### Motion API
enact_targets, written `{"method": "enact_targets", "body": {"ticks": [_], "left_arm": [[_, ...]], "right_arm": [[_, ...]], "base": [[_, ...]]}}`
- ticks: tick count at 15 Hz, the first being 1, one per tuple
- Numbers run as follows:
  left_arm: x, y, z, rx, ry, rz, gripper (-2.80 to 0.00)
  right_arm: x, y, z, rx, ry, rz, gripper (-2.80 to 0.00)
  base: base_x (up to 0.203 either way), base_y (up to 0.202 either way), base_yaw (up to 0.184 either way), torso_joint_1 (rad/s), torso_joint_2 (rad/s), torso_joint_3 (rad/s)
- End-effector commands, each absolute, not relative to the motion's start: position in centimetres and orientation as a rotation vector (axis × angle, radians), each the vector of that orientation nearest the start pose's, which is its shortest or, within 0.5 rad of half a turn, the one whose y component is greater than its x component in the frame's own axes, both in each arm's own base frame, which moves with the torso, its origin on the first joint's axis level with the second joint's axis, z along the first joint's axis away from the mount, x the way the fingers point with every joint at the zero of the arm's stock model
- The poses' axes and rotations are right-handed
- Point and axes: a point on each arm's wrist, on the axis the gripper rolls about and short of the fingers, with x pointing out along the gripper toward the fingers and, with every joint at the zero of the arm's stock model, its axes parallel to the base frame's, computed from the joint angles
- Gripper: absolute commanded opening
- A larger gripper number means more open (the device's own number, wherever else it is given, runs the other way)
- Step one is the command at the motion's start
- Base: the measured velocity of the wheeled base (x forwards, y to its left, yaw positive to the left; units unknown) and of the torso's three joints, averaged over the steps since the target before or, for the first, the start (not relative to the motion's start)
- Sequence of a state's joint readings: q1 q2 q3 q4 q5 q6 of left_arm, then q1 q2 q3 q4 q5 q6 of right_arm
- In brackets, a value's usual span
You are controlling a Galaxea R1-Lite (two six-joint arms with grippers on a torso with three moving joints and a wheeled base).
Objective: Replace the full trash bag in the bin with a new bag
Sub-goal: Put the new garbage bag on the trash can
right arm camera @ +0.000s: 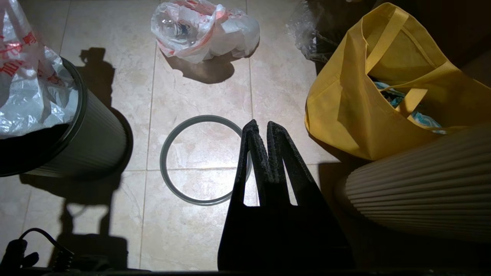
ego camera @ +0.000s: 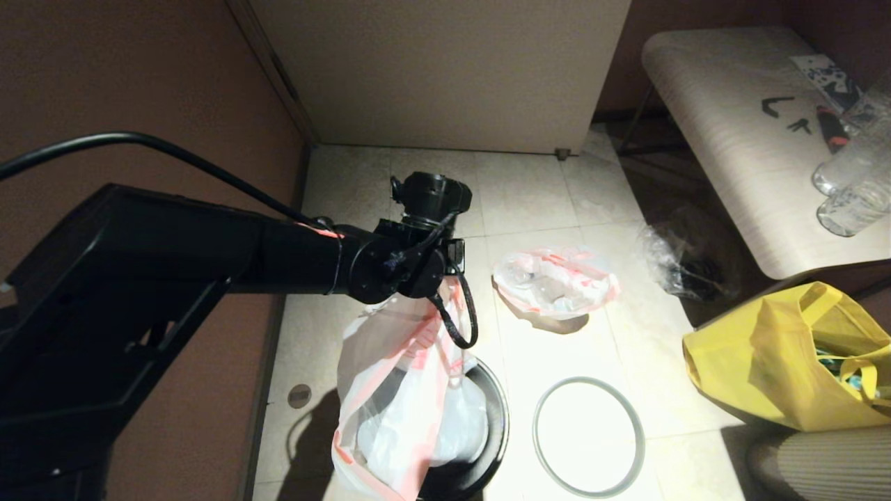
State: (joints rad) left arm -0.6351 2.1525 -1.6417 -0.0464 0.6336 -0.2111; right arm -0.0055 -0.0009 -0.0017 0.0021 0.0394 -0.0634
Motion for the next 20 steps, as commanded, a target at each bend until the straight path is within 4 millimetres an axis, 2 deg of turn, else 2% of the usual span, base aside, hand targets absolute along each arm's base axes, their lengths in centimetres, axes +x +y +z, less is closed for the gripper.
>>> {"method": "enact_targets", "body": {"ticks": [1, 5, 6, 8, 9, 11, 13, 15, 16, 18, 20], "left_arm": [[37.2, -24.9, 19.7, 0.022, 0.342, 0.055, -2.80], [37.7, -24.4, 19.3, -0.028, 0.360, 0.045, -2.80], [37.8, -24.3, 19.3, -0.029, 0.361, 0.046, -2.80], [37.8, -24.1, 19.4, -0.030, 0.359, 0.049, -2.80], [37.8, -24.1, 19.5, -0.032, 0.356, 0.050, -2.80], [37.7, -24.1, 19.6, -0.033, 0.355, 0.048, -2.80], [37.5, -24.5, 19.4, -0.024, 0.365, 0.039, -2.80], [37.2, -24.9, 19.4, -0.022, 0.365, 0.029, -2.80], [37.2, -25.0, 19.4, -0.021, 0.365, 0.026, -2.80], [37.2, -25.1, 19.2, -0.018, 0.369, 0.026, -2.80], [37.5, -25.0, 18.7, -0.011, 0.378, 0.031, -2.80]], "right_arm": [[-2.3, 0.1, 7.6, -0.063, -0.001, 0.035, -2.80], [-2.3, 0.1, 7.7, -0.120, 0.010, 0.041, -2.80], [-2.4, 0.1, 8.4, -0.150, 0.030, 0.048, -2.80], [-1.8, 0.2, 11.3, -0.168, 0.111, 0.087, -2.80], [-1.0, 0.3, 13.3, -0.165, 0.160, 0.123, -2.80], [2.1, 0.4, 16.5, -0.154, 0.288, 0.211, -2.80], [6.5, 1.1, 18.4, -0.170, 0.427, 0.314, -2.80], [9.9, 3.7, 19.2, -0.257, 0.483, 0.411, -2.80], [11.9, 5.7, 19.1, -0.307, 0.519, 0.409, -2.80], [15.6, 9.8, 18.6, -0.366, 0.559, 0.364, -2.80], [18.3, 13.4, 18.3, -0.406, 0.550, 0.301, -2.80]], "base": [[0.000, 0.000, 0.000, 0.000, 0.00, 0.000], [0.000, 0.000, 0.000, 0.000, 0.00, 0.000], [0.000, 0.000, 0.000, 0.000, 0.00, 0.000], [0.000, 0.000, 0.000, 0.000, 0.00, 0.000], [0.000, 0.000, 0.000, 0.000, 0.00, 0.000], [0.000, 0.000, 0.000, 0.000, 0.00, 0.000], [0.000, 0.000, 0.000, 0.000, 0.00, 0.000], [0.000, 0.000, 0.000, 0.000, 0.00, 0.000], [0.000, 0.000, 0.000, 0.000, 0.00, 0.000], [0.000, 0.000, 0.000, 0.000, 0.00, 0.000], [0.000, 0.000, 0.000, 0.000, 0.00, 0.000]]}}
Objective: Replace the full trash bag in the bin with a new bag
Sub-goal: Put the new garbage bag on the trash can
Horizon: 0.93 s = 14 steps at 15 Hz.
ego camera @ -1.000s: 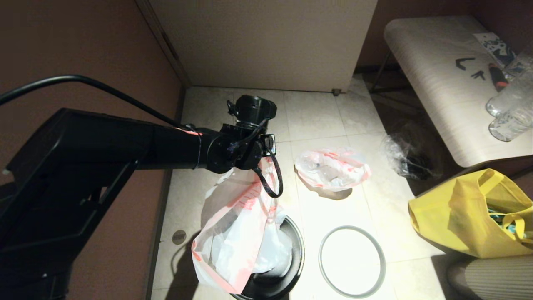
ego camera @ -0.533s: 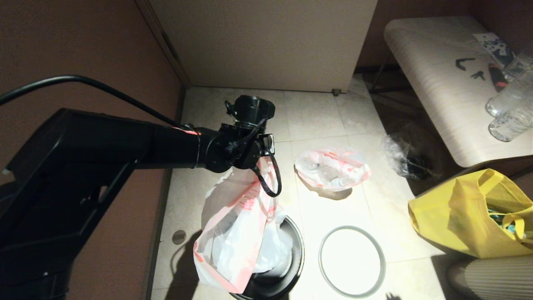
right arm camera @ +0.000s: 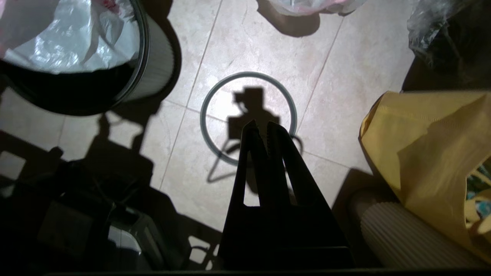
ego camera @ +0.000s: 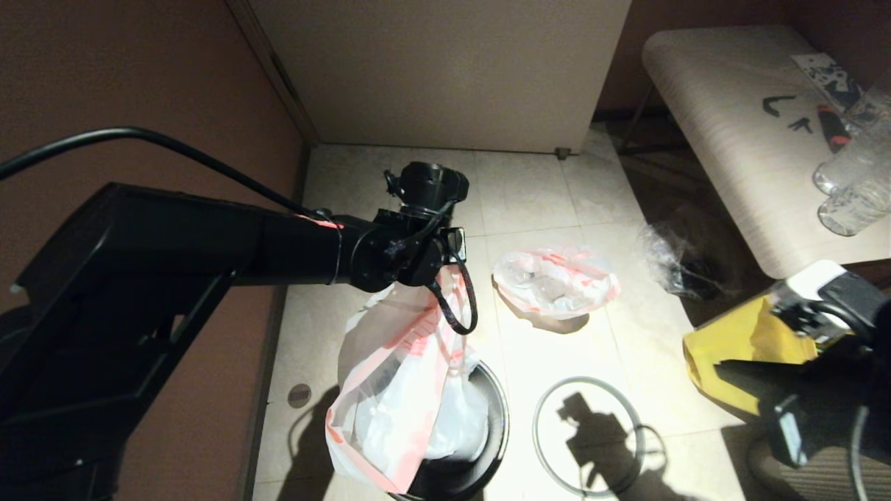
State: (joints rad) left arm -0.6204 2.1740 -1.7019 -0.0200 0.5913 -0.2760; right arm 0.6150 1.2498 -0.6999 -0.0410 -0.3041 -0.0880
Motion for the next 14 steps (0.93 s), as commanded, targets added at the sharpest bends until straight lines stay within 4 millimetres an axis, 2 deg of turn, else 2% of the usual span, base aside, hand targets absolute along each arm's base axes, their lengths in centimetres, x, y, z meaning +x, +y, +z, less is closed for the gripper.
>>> {"method": "enact_targets", "body": {"ticks": [1, 5, 10, 11, 14], "left_arm": [[37.6, -25.0, 18.5, -0.010, 0.381, 0.032, -2.80], [38.3, -25.3, 17.8, -0.010, 0.389, 0.028, -2.80], [38.7, -24.4, 18.1, -0.018, 0.386, 0.044, -2.80], [38.9, -24.0, 18.0, -0.020, 0.388, 0.054, -2.80], [39.4, -23.0, 17.7, -0.037, 0.402, 0.084, -2.80]], "right_arm": [[19.1, 15.1, 18.5, -0.414, 0.527, 0.276, -2.80], [20.6, 19.3, 18.1, -0.359, 0.523, 0.324, -2.80], [21.6, 21.3, 17.1, -0.173, 0.548, 0.583, -2.80], [22.0, 21.8, 16.6, -0.163, 0.549, 0.607, 0.00], [24.0, 23.3, 14.7, -0.080, 0.530, 0.679, 0.00]], "base": [[0.000, 0.000, 0.000, 0.000, 0.00, 0.000], [0.000, 0.000, 0.000, 0.000, 0.00, 0.000], [0.000, 0.000, 0.000, 0.000, 0.00, 0.000], [0.000, 0.000, 0.000, 0.000, 0.00, 0.000], [0.000, 0.000, 0.000, 0.000, 0.00, 0.000]]}}
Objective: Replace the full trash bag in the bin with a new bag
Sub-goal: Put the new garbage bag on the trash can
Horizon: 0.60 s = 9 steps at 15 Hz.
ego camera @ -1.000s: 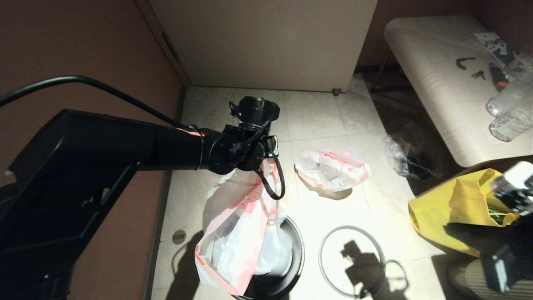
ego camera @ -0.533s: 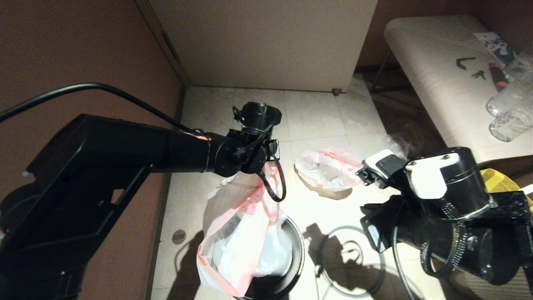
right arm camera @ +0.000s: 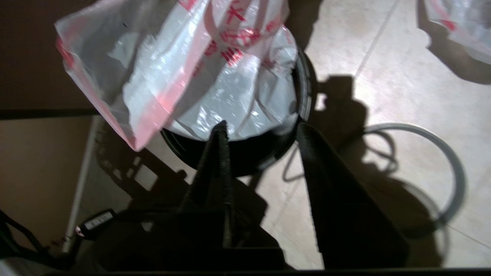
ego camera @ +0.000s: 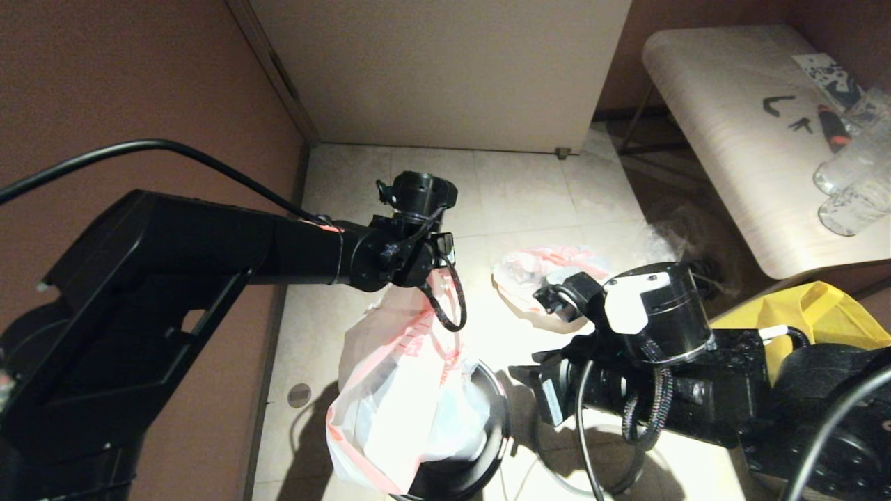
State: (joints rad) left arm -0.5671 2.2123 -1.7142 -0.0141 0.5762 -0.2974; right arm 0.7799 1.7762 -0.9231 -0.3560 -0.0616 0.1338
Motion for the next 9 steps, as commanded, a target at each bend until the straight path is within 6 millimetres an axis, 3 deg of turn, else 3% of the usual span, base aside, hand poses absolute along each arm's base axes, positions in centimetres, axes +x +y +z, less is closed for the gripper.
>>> {"method": "enact_targets", "body": {"ticks": [1, 3, 9], "left_arm": [[39.4, -22.9, 17.6, -0.048, 0.410, 0.092, -2.80], [39.6, -22.5, 17.4, -0.066, 0.429, 0.077, -2.80], [38.8, -22.2, 20.2, -0.173, 0.443, -0.068, -2.80]], "right_arm": [[24.6, 23.7, 14.2, -0.057, 0.518, 0.701, 0.00], [26.2, 24.1, 13.4, -0.003, 0.462, 0.771, 0.00], [27.9, 24.1, 10.9, -0.009, 0.492, 0.852, 0.00]], "base": [[0.000, 0.000, 0.000, 0.000, 0.00, 0.000], [0.000, 0.000, 0.000, 0.000, 0.00, 0.000], [0.000, 0.000, 0.000, 0.000, 0.00, 0.000]]}}
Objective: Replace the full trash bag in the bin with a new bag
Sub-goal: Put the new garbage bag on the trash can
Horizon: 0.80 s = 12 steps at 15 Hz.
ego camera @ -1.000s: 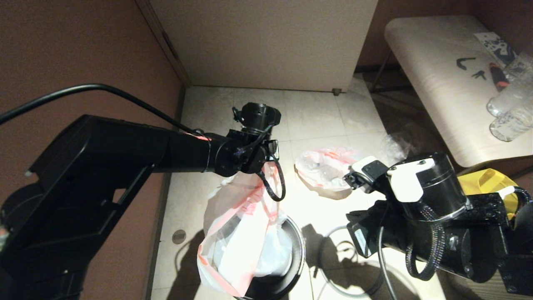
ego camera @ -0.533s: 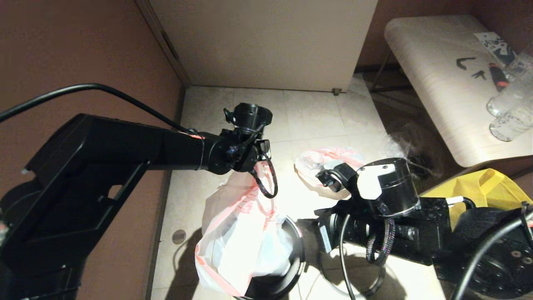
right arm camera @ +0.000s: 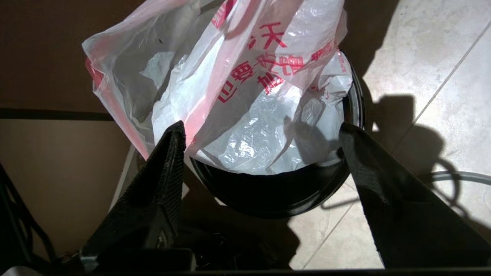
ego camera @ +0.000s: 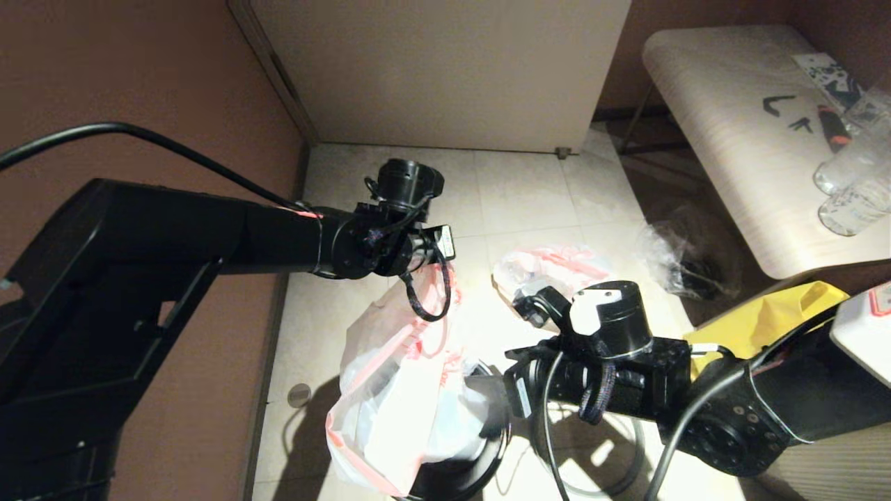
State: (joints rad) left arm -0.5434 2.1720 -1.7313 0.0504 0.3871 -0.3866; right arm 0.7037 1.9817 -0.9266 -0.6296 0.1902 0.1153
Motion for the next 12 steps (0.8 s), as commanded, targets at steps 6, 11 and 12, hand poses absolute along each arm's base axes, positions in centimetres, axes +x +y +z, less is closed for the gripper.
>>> {"method": "enact_targets", "body": {"ticks": [6, 11, 12], "left_arm": [[38.7, -22.5, 21.7, -0.293, 0.503, -0.210, -2.80], [39.8, -22.8, 20.8, -0.329, 0.583, -0.271, -2.80], [39.8, -22.8, 20.8, -0.362, 0.598, -0.290, -2.80]], "right_arm": [[29.4, 24.0, 9.0, -0.060, 0.466, 0.886, 0.00], [29.3, 25.7, 10.4, -0.010, 0.353, 0.954, 0.00], [29.7, 25.9, 10.2, -0.001, 0.352, 0.968, 0.00]], "base": [[0.000, 0.000, 0.000, 0.000, 0.00, 0.000], [0.000, 0.000, 0.000, 0.000, 0.00, 0.000], [0.000, 0.000, 0.000, 0.000, 0.00, 0.000]]}}
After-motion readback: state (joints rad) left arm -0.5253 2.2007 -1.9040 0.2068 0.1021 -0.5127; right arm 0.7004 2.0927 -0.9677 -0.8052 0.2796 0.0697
